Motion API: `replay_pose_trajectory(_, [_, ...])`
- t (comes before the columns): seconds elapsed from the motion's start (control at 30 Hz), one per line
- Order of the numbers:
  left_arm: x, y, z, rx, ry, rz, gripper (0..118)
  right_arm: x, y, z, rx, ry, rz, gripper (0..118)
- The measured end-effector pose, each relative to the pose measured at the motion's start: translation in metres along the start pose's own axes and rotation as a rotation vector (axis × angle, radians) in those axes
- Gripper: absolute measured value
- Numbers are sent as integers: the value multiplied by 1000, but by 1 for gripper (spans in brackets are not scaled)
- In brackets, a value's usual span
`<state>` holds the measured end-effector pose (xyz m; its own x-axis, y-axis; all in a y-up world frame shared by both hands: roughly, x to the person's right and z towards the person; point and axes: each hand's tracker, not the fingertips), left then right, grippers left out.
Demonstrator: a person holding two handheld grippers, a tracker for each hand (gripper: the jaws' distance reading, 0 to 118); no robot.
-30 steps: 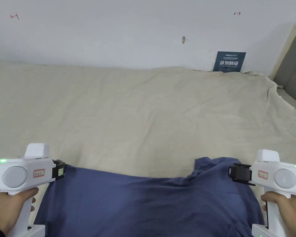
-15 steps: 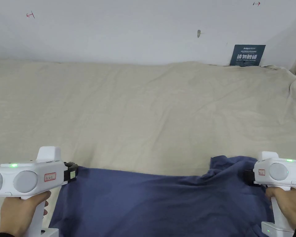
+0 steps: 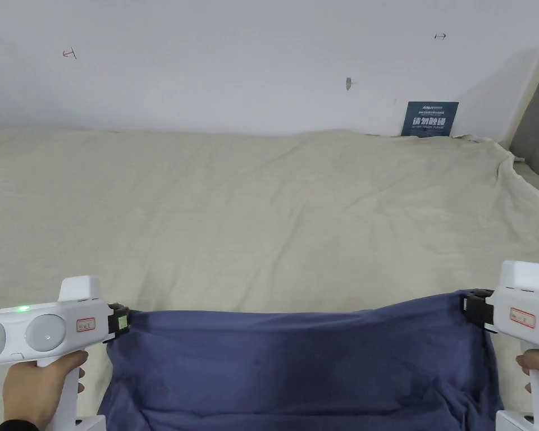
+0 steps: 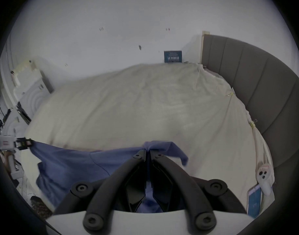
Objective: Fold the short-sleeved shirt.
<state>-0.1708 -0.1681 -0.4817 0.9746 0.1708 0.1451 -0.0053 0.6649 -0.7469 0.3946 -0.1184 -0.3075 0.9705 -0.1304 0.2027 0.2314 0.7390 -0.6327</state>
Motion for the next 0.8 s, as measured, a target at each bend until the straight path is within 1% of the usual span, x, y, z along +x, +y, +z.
replay_pose_trajectory(0.13, [-8,-19,32,10,6,4,2,-2,-25,55,19,25,5,2])
replay_pose_trajectory(0.2, [-19,-33,38,15,1,8,2,-1,-43,74,14,49,-7,2])
replay_pose_trajectory(0.37, [-28,-81,56,-34,7,-18,2,-6,-98,102,-14,52,-35,2])
replay_pose_trajectory(0.47, [-32,-109,59,-73,12,-12,2,-1,-129,101,-51,41,-69,2])
replay_pose_trajectory(0.57, [-33,-135,58,-107,23,-13,2,4,-163,92,-103,-3,-89,2])
replay_pose_trajectory(0.63, [-42,-150,49,-119,22,-9,2,8,-182,80,-152,-32,-133,2])
replay_pose_trajectory(0.8, [-44,-174,40,-160,52,-14,2,23,-218,49,-209,-90,-177,2])
